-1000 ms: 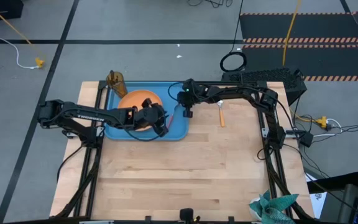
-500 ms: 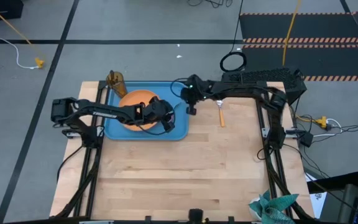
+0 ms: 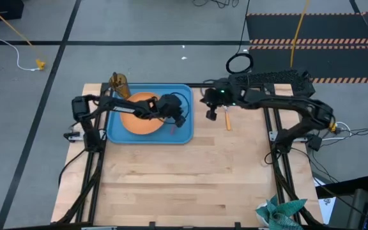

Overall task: Pick and place plate/cup/fork/spoon on tray
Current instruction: Put the red fork on the blue tray

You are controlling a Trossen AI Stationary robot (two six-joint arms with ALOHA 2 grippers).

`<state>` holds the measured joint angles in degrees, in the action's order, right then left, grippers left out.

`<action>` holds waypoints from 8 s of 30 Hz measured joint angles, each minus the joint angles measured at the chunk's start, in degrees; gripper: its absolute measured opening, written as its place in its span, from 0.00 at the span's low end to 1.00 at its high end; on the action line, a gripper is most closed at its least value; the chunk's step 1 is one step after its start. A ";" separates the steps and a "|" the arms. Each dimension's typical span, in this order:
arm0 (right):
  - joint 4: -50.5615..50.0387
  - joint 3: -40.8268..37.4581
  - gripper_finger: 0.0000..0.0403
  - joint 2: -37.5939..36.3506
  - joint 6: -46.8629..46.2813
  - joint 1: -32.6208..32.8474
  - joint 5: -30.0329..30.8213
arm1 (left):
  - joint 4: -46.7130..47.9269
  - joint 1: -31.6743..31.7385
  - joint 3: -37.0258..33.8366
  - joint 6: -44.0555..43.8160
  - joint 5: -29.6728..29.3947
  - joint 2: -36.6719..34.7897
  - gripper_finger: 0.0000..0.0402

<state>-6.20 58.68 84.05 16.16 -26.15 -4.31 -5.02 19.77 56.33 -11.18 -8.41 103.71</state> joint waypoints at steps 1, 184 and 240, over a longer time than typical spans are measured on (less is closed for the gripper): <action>0.03 -0.74 0.00 -1.43 0.01 -0.02 0.12 | 1.63 -0.02 2.42 0.33 -0.01 1.39 0.22; -8.67 -4.33 0.00 -19.56 0.79 0.02 1.26 | 3.12 9.44 2.19 24.59 8.48 5.59 0.01; -8.63 -4.33 0.00 -19.54 1.29 0.00 1.24 | 10.76 11.26 6.15 27.14 4.65 3.25 0.02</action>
<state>-14.83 54.35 64.51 17.46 -26.15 -3.07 5.74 31.03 62.48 15.96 -3.76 106.97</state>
